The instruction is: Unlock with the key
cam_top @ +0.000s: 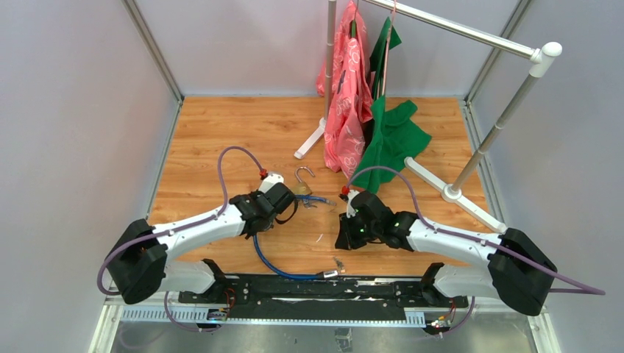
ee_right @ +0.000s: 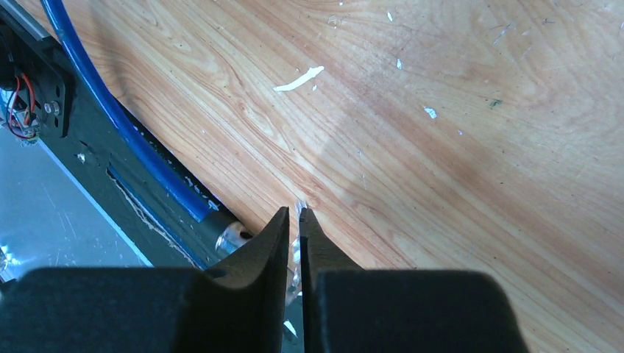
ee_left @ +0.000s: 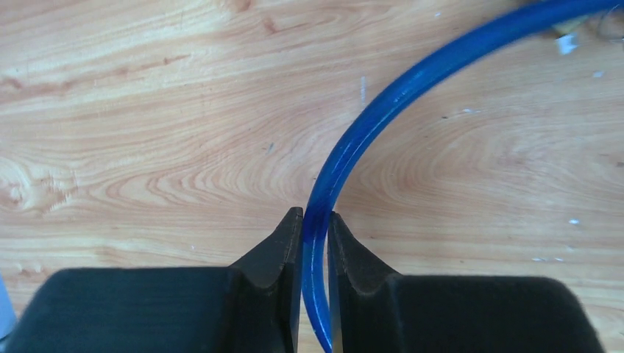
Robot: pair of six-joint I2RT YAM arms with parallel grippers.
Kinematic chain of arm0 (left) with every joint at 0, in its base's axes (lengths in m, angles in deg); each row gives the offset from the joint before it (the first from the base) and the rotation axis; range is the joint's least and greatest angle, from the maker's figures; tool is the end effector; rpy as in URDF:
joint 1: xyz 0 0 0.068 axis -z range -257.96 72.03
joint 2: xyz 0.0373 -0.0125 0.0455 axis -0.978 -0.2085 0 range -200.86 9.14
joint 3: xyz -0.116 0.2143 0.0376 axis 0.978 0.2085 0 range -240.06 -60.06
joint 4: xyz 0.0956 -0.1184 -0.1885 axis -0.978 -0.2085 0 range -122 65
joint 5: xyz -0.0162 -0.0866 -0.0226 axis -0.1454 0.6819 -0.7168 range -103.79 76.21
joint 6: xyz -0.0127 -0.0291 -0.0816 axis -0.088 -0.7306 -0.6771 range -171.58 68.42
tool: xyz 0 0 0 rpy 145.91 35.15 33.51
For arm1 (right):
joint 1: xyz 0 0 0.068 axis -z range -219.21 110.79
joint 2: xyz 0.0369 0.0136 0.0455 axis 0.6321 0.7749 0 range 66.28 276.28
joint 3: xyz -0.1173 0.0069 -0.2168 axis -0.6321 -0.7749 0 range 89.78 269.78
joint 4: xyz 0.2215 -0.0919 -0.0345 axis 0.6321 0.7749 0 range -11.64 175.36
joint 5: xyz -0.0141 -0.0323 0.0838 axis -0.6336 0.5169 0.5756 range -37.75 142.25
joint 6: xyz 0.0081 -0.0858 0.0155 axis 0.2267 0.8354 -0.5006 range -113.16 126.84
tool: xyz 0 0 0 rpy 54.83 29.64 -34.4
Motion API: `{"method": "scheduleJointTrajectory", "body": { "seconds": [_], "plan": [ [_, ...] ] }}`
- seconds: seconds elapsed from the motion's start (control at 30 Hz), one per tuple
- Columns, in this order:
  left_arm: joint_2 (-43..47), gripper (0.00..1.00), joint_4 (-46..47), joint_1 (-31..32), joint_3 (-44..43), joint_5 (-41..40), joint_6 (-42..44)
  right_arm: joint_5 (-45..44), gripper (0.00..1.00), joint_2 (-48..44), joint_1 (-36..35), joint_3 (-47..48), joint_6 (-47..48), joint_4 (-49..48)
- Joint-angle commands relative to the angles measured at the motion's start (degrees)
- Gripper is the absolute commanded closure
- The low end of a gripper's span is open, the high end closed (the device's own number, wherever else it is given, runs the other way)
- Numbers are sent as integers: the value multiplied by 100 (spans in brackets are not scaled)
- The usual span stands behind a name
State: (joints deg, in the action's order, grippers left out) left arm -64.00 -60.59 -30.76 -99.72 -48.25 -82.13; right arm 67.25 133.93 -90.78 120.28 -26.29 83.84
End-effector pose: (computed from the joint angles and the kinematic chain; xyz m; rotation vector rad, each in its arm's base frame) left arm 0.1823 -0.1322 0.1374 0.2180 2.4657 0.3100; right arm 0.1425 0.2119 0.1438 -0.5475 2.4635 0.9895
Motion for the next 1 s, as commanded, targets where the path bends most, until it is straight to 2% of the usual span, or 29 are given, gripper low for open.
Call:
{"method": "scheduleJointTrajectory", "body": {
  "seconds": [0.0, 0.17, 0.37, 0.5, 0.73, 0.97],
  "plan": [
    [245, 100, 181, 105, -252, -142, 142, -32, 87, -90, 62, 97, 88, 40],
    [183, 100, 153, 97, -632, -509, 332, -39, 79, -145, 63, 109, 95, 66],
    [-363, 100, 158, 96, -1252, -1096, 861, -122, 66, -318, 68, 157, 130, 203],
    [-712, 100, 327, -76, -1515, -1243, 1282, -217, 64, -476, 68, 149, 199, 365],
    [-1286, 100, 738, -741, -1888, -734, 1818, -296, 63, -778, 83, 38, 243, 552],
    [-2078, 100, 585, -1198, -2549, -699, 2216, -356, 63, -1114, 101, -62, 289, 758]
  ]
}}
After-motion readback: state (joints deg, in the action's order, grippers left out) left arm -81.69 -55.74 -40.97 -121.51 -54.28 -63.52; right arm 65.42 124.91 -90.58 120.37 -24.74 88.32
